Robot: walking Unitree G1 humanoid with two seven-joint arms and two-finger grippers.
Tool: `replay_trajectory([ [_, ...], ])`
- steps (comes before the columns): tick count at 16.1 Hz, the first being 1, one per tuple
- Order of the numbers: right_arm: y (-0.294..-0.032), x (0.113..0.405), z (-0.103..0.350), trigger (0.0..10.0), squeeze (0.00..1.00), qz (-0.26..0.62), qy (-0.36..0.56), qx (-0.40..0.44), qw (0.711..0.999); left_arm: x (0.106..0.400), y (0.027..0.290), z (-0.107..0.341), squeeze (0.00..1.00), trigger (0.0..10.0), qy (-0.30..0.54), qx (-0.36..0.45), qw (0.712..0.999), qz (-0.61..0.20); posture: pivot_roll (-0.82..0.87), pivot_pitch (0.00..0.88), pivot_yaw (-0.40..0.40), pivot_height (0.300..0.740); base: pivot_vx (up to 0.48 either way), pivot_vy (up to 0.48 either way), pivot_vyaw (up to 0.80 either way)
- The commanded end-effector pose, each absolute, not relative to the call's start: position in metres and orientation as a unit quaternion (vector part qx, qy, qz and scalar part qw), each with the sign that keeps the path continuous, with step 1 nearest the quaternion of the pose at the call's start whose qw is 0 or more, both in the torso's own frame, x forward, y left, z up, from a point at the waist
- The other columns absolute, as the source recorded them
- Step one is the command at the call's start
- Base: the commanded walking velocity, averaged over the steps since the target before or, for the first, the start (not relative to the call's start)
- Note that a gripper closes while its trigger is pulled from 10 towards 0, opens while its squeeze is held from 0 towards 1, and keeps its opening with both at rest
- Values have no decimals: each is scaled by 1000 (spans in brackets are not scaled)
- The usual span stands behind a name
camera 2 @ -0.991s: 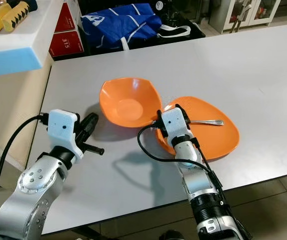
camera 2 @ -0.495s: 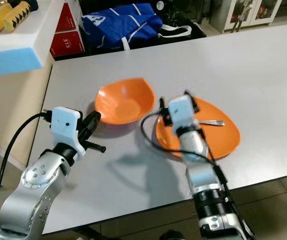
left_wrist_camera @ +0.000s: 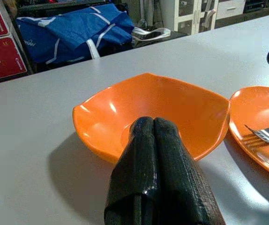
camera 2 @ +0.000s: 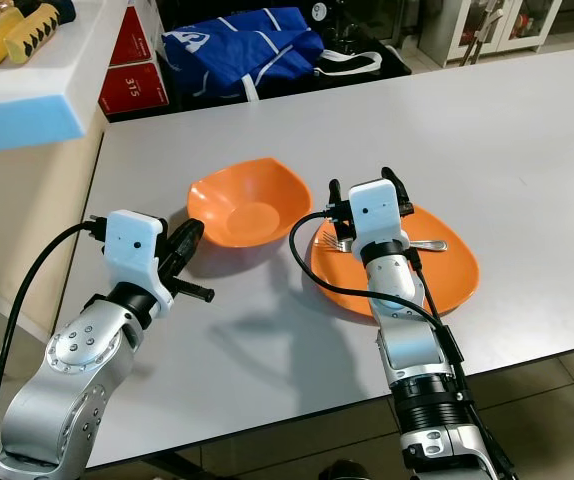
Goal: Setting the table
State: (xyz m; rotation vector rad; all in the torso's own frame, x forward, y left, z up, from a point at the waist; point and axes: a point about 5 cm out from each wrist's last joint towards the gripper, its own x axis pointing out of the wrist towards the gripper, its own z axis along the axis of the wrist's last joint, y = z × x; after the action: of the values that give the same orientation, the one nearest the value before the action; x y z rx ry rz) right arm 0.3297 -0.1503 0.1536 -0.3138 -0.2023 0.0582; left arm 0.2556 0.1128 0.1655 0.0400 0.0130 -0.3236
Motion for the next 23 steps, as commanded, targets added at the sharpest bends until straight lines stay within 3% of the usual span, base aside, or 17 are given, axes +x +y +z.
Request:
replay_trajectory([
  [1, -148, 331, 157, 10000, 0, 28, -105, -149, 983, 256, 115, 165, 0, 10000, 7, 21, 988, -156, -211, 45, 117, 740, 0, 0, 0],
  [9, -148, 331, 157, 10000, 0, 28, -105, -149, 983, 256, 115, 165, 0, 10000, 7, 21, 988, -156, -211, 45, 117, 740, 0, 0, 0],
  [11, -193, 282, 157, 10000, 0, -79, -135, -186, 970, 255, 144, 160, 0, 10000, -21, -10, 999, -45, -219, 25, 88, 740, 0, 0, 0],
  [12, -199, 271, 150, 10000, 0, -88, -122, -193, 970, 254, 151, 154, 0, 10000, -15, -11, 1000, -21, -223, 24, 86, 740, 0, 0, 0],
  [17, -189, 269, 145, 10000, 0, -60, -114, -186, 974, 256, 148, 152, 0, 10000, -2, 3, 998, -56, -218, 16, 78, 740, 0, 0, 0],
  [23, -177, 253, 128, 10000, 0, -27, -94, -125, 987, 241, 164, 137, 0, 10000, 17, 9, 1000, -11, -180, 0, 80, 740, 0, 0, 0],
])
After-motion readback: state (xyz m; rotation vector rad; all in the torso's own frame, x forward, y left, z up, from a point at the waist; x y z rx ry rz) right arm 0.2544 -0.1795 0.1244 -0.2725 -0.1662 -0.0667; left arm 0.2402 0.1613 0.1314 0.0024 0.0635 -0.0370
